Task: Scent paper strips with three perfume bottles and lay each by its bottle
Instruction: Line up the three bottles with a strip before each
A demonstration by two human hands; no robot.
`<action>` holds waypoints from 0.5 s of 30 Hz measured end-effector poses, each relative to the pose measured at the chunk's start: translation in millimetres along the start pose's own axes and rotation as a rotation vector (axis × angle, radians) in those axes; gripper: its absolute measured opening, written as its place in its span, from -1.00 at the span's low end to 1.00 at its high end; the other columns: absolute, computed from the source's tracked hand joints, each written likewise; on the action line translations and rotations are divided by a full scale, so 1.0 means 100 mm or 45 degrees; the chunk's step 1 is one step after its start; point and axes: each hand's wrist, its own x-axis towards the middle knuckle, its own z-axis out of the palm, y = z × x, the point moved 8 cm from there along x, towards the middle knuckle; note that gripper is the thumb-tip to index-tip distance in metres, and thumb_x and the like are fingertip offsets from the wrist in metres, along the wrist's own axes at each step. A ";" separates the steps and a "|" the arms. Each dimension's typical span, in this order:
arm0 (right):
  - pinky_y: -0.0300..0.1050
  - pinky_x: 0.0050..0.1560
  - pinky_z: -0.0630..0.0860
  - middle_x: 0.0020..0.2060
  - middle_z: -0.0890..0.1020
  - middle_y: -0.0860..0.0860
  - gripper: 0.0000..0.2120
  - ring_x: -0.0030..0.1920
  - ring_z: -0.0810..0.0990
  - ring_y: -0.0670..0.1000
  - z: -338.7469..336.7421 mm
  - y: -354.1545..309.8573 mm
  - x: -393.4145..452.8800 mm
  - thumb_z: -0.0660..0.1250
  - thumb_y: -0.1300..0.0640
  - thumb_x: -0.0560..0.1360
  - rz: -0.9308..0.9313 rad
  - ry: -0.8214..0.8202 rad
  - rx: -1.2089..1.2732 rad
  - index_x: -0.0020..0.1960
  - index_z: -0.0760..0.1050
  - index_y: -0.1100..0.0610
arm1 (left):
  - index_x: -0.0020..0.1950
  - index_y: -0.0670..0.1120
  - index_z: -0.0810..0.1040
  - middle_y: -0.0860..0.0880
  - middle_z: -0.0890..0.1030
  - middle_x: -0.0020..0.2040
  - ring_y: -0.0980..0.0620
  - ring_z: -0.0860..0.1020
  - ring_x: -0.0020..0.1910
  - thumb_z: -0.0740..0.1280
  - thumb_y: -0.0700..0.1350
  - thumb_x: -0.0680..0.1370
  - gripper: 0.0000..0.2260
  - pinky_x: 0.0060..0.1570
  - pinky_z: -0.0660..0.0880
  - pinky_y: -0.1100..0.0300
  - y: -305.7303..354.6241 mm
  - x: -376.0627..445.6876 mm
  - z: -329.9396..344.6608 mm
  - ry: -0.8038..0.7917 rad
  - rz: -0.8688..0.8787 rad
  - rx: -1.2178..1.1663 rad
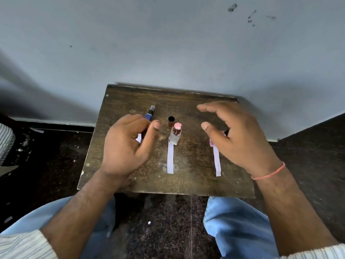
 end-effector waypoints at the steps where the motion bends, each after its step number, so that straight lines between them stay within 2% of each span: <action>1: 0.22 0.38 0.56 0.32 0.66 -0.15 -0.65 0.33 0.62 0.01 0.06 -0.06 0.07 0.44 0.07 0.64 -0.016 -0.069 -0.085 0.42 0.61 -0.07 | -0.30 -0.14 0.60 0.00 0.48 -0.40 -0.11 0.47 -0.36 0.28 0.01 0.73 -0.56 -0.32 0.40 -0.07 -0.07 0.00 -0.03 0.000 -0.049 0.003; 7: 0.17 0.43 0.49 0.32 0.68 -0.12 -0.54 0.32 0.63 0.08 0.51 -0.28 0.54 0.45 0.08 0.62 -0.135 -0.493 -0.481 0.49 0.54 -0.16 | -0.12 -0.03 0.67 0.13 0.55 -0.27 0.14 0.50 -0.28 0.38 0.01 0.69 -0.77 -0.33 0.35 0.15 -0.32 0.01 -0.13 -0.012 -0.235 0.096; 11: 0.12 0.24 0.59 0.37 0.64 -0.12 -0.48 0.33 0.60 0.10 0.73 -0.30 0.77 0.41 0.12 0.63 -0.194 -0.684 -0.675 0.53 0.47 -0.21 | -0.06 -0.01 0.68 0.10 0.56 -0.24 0.15 0.50 -0.25 0.39 0.00 0.67 -0.84 -0.31 0.36 0.17 -0.38 0.02 -0.13 -0.045 -0.265 0.100; 15: 0.03 0.08 0.58 0.32 0.65 -0.08 -0.43 0.29 0.62 0.11 0.88 -0.25 0.86 0.42 0.20 0.60 -0.175 -0.859 -0.738 0.53 0.48 -0.21 | -0.03 0.03 0.68 0.11 0.57 -0.22 0.11 0.51 -0.22 0.39 0.00 0.67 -0.87 -0.29 0.39 0.18 -0.41 0.05 -0.12 -0.069 -0.267 0.096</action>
